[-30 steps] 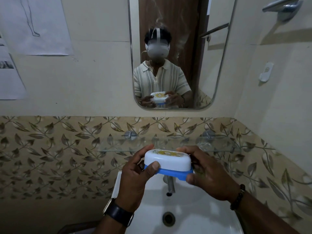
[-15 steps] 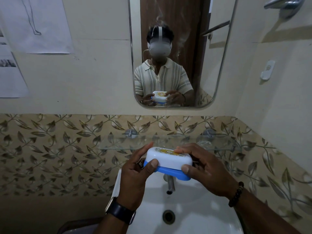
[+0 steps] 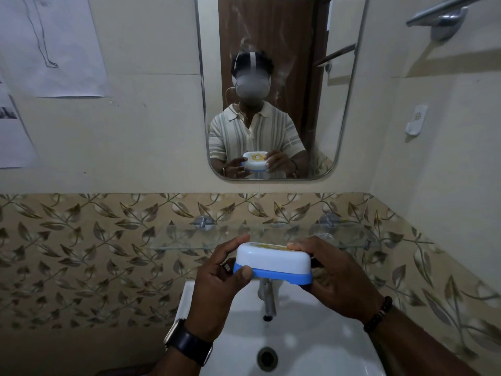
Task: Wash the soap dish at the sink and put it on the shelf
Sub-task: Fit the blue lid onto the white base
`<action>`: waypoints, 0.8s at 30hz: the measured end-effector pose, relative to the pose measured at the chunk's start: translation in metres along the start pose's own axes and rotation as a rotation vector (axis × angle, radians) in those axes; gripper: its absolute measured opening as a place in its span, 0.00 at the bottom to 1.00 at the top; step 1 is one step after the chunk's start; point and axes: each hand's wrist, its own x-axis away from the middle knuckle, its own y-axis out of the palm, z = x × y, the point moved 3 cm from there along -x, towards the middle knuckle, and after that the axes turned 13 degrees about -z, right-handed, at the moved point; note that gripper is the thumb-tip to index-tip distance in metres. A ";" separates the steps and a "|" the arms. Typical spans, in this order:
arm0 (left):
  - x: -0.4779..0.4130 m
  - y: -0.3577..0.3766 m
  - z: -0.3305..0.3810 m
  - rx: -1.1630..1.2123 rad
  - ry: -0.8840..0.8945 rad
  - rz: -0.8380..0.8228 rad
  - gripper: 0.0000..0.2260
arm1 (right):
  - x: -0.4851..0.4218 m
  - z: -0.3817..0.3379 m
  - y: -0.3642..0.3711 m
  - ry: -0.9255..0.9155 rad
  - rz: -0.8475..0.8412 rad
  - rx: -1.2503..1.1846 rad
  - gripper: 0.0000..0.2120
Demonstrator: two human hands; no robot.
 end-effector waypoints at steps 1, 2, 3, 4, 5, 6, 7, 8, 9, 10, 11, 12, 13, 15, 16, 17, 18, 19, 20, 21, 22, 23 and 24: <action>-0.001 -0.001 0.000 -0.034 -0.003 -0.041 0.33 | 0.001 0.001 -0.001 0.008 -0.007 0.026 0.20; -0.002 -0.001 0.000 -0.063 -0.012 -0.087 0.32 | 0.001 0.002 -0.001 0.016 -0.013 0.050 0.20; -0.004 -0.002 -0.001 -0.096 -0.018 -0.131 0.32 | 0.002 0.004 -0.001 0.021 -0.017 0.068 0.19; -0.005 -0.003 -0.001 -0.141 -0.013 -0.161 0.31 | 0.003 0.006 0.000 0.021 -0.017 0.079 0.19; -0.007 -0.004 -0.002 -0.200 0.005 -0.173 0.29 | 0.003 0.009 0.001 0.020 -0.016 0.085 0.19; -0.010 -0.004 -0.003 -0.264 0.034 -0.174 0.27 | 0.003 0.013 0.002 0.022 -0.018 0.084 0.20; -0.013 -0.004 -0.005 -0.319 0.067 -0.167 0.26 | 0.002 0.017 0.002 0.030 -0.026 0.078 0.21; -0.017 -0.004 -0.007 -0.360 0.097 -0.154 0.25 | 0.001 0.022 0.003 0.043 -0.041 0.074 0.23; -0.021 -0.003 -0.009 -0.386 0.121 -0.139 0.24 | -0.001 0.026 0.003 0.059 -0.061 0.074 0.27; -0.026 -0.002 -0.012 -0.405 0.137 -0.123 0.24 | -0.002 0.030 0.004 0.074 -0.078 0.078 0.31; -0.031 -0.001 -0.015 -0.425 0.149 -0.112 0.24 | -0.004 0.035 0.004 0.090 -0.088 0.080 0.34; -0.036 0.000 -0.017 -0.447 0.162 -0.107 0.24 | -0.007 0.039 0.004 0.107 -0.085 0.076 0.35; -0.043 0.000 -0.019 -0.474 0.180 -0.107 0.24 | -0.011 0.044 0.004 0.123 -0.071 0.072 0.34; -0.058 0.000 -0.024 -0.544 0.223 -0.118 0.25 | -0.021 0.056 0.003 0.138 -0.027 0.090 0.32; -0.066 -0.001 -0.026 -0.585 0.234 -0.124 0.25 | -0.028 0.063 0.003 0.145 -0.011 0.105 0.31; -0.074 -0.003 -0.029 -0.628 0.236 -0.122 0.26 | -0.035 0.069 0.003 0.155 -0.001 0.113 0.30; -0.082 -0.006 -0.032 -0.669 0.236 -0.110 0.26 | -0.042 0.076 0.004 0.165 0.008 0.115 0.30; -0.090 -0.009 -0.035 -0.709 0.240 -0.091 0.26 | -0.049 0.084 0.005 0.172 0.017 0.117 0.30; -0.096 -0.012 -0.038 -0.750 0.246 -0.073 0.26 | -0.055 0.091 0.008 0.177 0.026 0.121 0.30; -0.103 -0.016 -0.042 -0.795 0.249 -0.061 0.26 | -0.061 0.099 0.013 0.186 0.032 0.123 0.30; -0.109 -0.020 -0.047 -0.846 0.237 -0.055 0.26 | -0.067 0.107 0.018 0.203 0.031 0.125 0.30; -0.114 -0.023 -0.052 -0.902 0.210 -0.054 0.27 | -0.071 0.116 0.024 0.227 0.024 0.129 0.30; -0.119 -0.026 -0.058 -0.964 0.167 -0.059 0.27 | -0.076 0.125 0.032 0.258 0.007 0.130 0.31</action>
